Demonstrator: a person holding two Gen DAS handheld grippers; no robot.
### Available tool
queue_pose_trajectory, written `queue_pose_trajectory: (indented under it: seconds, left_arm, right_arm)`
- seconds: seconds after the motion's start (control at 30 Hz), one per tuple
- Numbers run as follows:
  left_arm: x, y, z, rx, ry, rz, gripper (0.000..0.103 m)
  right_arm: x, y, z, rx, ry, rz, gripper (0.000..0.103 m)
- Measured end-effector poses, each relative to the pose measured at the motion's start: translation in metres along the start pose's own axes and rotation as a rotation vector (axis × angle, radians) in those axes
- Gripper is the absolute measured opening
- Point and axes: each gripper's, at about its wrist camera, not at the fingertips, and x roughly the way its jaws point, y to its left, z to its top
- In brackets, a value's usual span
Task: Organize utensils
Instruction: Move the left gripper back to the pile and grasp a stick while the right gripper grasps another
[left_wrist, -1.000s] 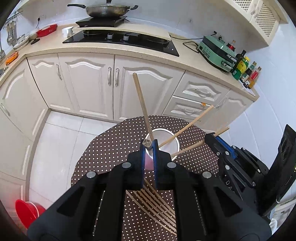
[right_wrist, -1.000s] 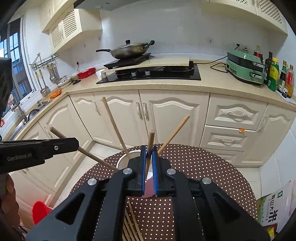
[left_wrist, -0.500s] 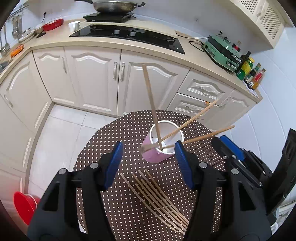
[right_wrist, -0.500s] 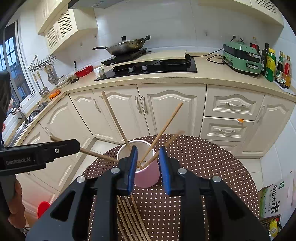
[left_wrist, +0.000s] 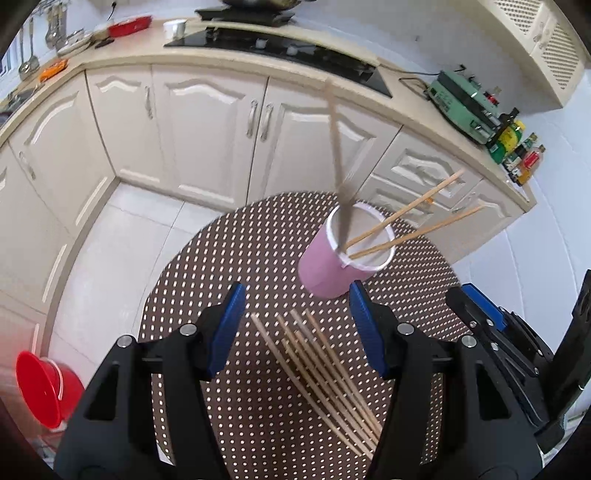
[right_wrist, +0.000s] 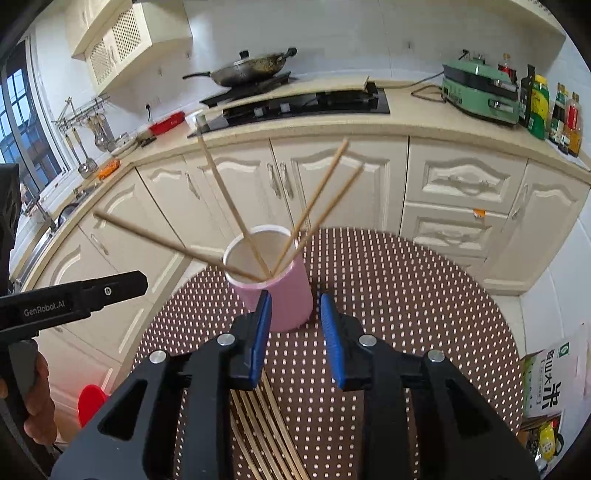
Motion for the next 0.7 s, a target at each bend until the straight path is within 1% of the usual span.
queue_pose_trajectory:
  seconds: [0.07, 0.17, 0.23, 0.43, 0.57, 0.63, 0.67, 0.7]
  left_arm:
    - [0.01, 0.004, -0.008, -0.019, 0.029, 0.017, 0.058]
    - [0.03, 0.011, -0.021, -0.051, 0.099, 0.04, 0.058]
    - [0.044, 0.014, -0.03, -0.068, 0.152, 0.039, 0.058]
    - [0.084, 0.019, -0.053, -0.098, 0.268, 0.064, 0.058]
    - [0.107, 0.02, -0.06, -0.113, 0.315, 0.071, 0.058]
    - [0.115, 0.021, -0.061, -0.124, 0.325, 0.069, 0.058]
    - [0.119, 0.021, -0.061, -0.126, 0.327, 0.07, 0.056]
    - [0.122, 0.021, -0.061, -0.124, 0.329, 0.075, 0.051]
  right_arm:
    - [0.006, -0.002, -0.009, 0.0, 0.032, 0.003, 0.026]
    - [0.015, -0.003, -0.02, -0.002, 0.078, 0.004, 0.026]
    - [0.022, -0.005, -0.029, -0.005, 0.111, 0.005, 0.026]
    - [0.041, -0.006, -0.045, -0.009, 0.188, 0.015, 0.026]
    - [0.05, -0.006, -0.051, -0.014, 0.22, 0.021, 0.026]
    - [0.054, -0.005, -0.052, -0.019, 0.235, 0.026, 0.026]
    - [0.057, -0.005, -0.053, -0.021, 0.245, 0.027, 0.026]
    - [0.059, -0.005, -0.054, -0.022, 0.25, 0.029, 0.026]
